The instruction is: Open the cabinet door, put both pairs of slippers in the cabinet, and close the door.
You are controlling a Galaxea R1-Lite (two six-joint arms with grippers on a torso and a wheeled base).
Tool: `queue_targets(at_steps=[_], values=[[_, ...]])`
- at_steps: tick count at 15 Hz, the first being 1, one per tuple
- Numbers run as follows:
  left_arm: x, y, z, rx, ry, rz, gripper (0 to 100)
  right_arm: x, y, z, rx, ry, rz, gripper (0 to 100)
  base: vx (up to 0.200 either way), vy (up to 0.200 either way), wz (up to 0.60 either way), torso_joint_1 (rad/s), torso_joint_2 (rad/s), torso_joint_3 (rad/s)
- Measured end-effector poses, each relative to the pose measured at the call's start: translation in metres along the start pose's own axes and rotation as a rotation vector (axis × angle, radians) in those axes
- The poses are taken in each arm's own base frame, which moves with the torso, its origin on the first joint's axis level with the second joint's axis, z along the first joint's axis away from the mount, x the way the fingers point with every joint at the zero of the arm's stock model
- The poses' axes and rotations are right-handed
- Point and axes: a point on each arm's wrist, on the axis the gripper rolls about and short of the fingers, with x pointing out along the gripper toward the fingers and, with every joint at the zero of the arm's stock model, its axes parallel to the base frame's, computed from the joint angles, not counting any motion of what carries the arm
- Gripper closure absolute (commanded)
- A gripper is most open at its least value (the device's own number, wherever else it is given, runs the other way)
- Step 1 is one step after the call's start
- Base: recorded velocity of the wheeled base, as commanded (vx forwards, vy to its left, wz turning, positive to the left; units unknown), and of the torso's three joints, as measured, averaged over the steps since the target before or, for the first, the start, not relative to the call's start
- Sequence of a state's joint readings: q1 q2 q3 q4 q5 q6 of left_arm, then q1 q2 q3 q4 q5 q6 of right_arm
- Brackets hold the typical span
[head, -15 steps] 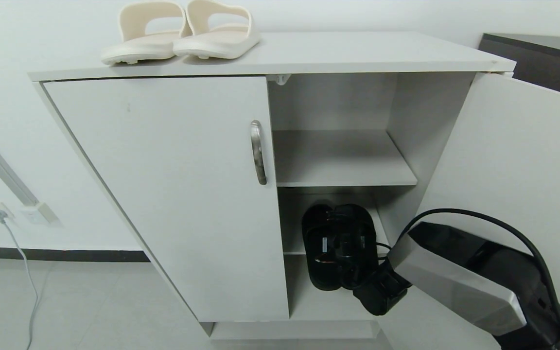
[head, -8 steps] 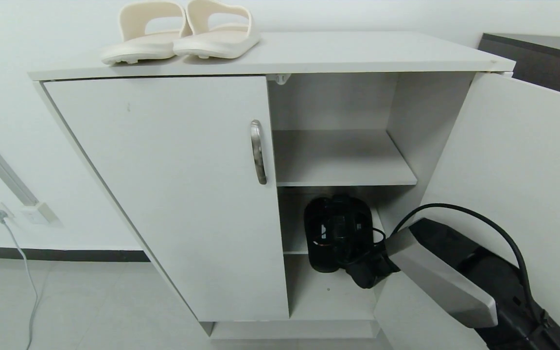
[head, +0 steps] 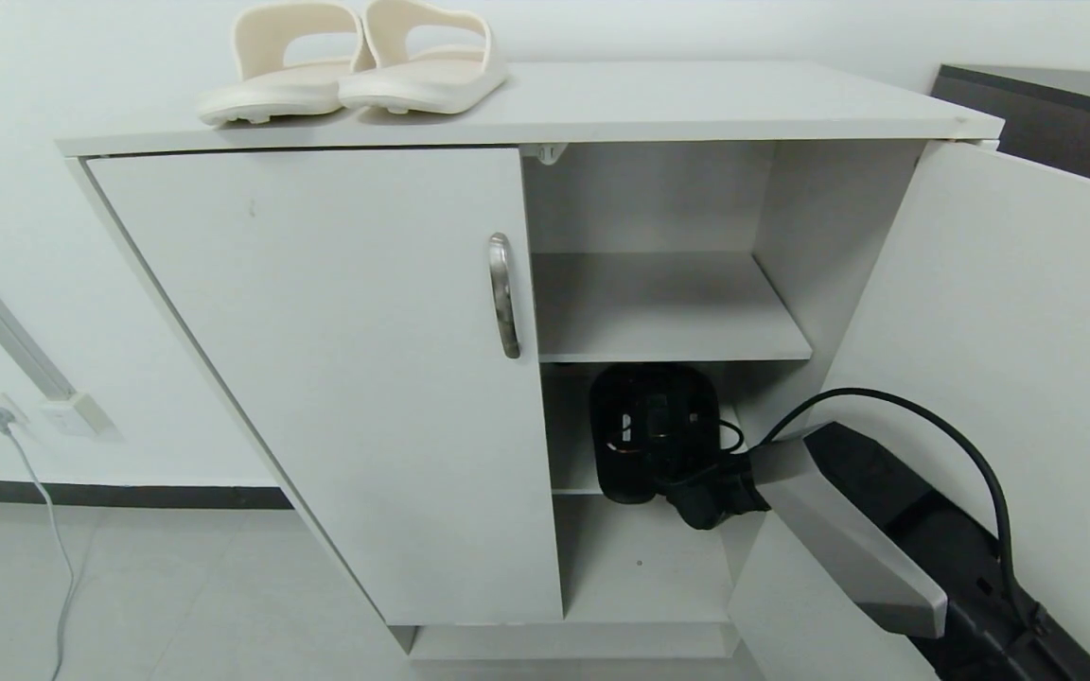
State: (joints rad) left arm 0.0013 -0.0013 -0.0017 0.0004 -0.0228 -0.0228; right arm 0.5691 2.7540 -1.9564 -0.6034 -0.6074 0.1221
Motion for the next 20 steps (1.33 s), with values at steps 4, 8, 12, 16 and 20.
queue_targets(at_steps=[4,8,12,16,20], values=[[0.0,0.0,0.0,0.0,0.0,0.0,100,0.002,0.001,-0.004,0.0,0.001,0.008,0,0.0,0.0,0.0,0.0,0.0,0.0],[0.0,0.0,0.0,0.0,0.0,0.001,100,0.003,0.001,-0.009,-0.007,0.013,0.005,0,0.0,0.0,0.0,0.0,0.0,0.0],[0.0,0.0,0.0,0.0,0.0,0.001,100,-0.002,-0.002,-0.015,-0.016,0.035,0.0,0,0.0,0.0,0.0,0.0,0.0,0.0],[0.0,0.0,0.0,0.001,0.0,0.0,100,-0.02,-0.007,-0.012,-0.011,0.028,0.008,0,0.0,0.0,0.0,0.0,0.0,0.0],[0.0,0.0,0.0,0.003,0.0,0.0,100,-0.058,-0.016,-0.011,-0.017,0.03,0.032,0,0.0,0.0,0.0,0.0,0.0,0.0]])
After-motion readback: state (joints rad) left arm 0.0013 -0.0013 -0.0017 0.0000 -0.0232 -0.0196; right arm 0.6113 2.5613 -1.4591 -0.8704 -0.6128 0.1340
